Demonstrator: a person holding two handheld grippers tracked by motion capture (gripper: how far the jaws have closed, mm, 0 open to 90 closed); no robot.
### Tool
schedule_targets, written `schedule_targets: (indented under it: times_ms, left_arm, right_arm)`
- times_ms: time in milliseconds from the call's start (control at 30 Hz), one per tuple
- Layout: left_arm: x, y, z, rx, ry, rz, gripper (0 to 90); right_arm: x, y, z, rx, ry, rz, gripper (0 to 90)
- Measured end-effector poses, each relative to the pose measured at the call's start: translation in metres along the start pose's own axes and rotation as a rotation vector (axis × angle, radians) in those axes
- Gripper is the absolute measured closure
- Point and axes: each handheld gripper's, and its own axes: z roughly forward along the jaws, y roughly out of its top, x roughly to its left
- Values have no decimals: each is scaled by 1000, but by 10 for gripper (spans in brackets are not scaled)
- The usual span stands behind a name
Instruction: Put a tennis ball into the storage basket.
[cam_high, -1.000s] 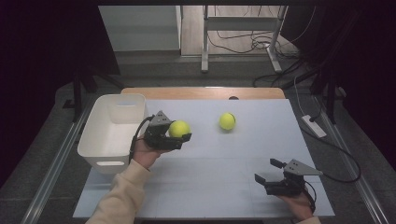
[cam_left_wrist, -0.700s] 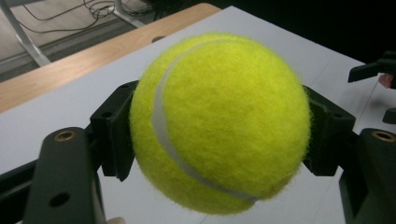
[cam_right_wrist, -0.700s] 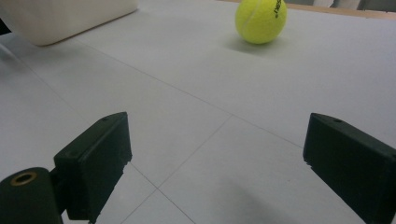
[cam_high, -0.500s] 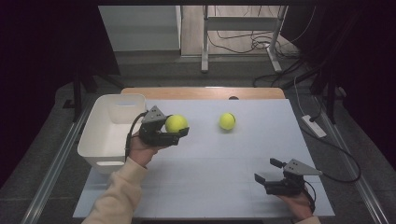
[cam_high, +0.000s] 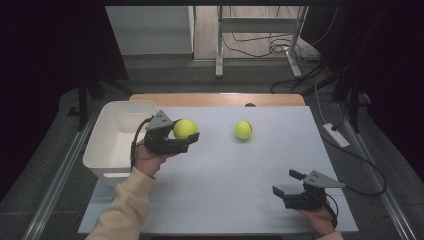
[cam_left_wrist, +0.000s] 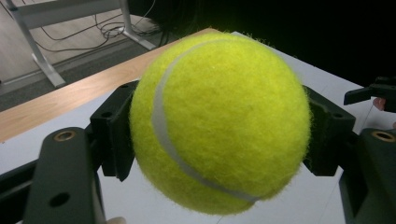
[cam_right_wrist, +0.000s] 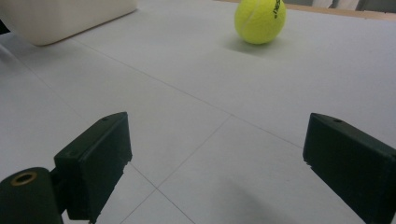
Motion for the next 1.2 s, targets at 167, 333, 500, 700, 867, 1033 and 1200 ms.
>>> schedule_targets:
  times_ms: [167, 333, 500, 700, 867, 1033, 1200]
  left_arm:
    - [1, 4, -4, -6, 7, 5, 268]
    - [1, 10, -9, -18, 15, 7, 267]
    - [4, 17, -13, -26, 29, 8, 267]
    - [9, 24, -18, -33, 44, 4, 267]
    - [14, 27, -22, -38, 61, 5, 267]
    - [22, 30, -26, -46, 76, -17, 266]
    - [29, 31, -29, -46, 96, -25, 266]
  right_arm:
    - [0, 0, 0, -3, -1, 0, 79]
    - [0, 1, -1, -7, 0, 0, 79]
    - [0, 1, -2, -11, -1, 1, 79]
    - [0, 1, -2, -11, -1, 1, 79]
    - [0, 1, -2, -10, -1, 0, 79]
    - [1, 1, -3, -9, -4, 0, 79]
    - [0, 1, -3, -12, -7, 0, 80]
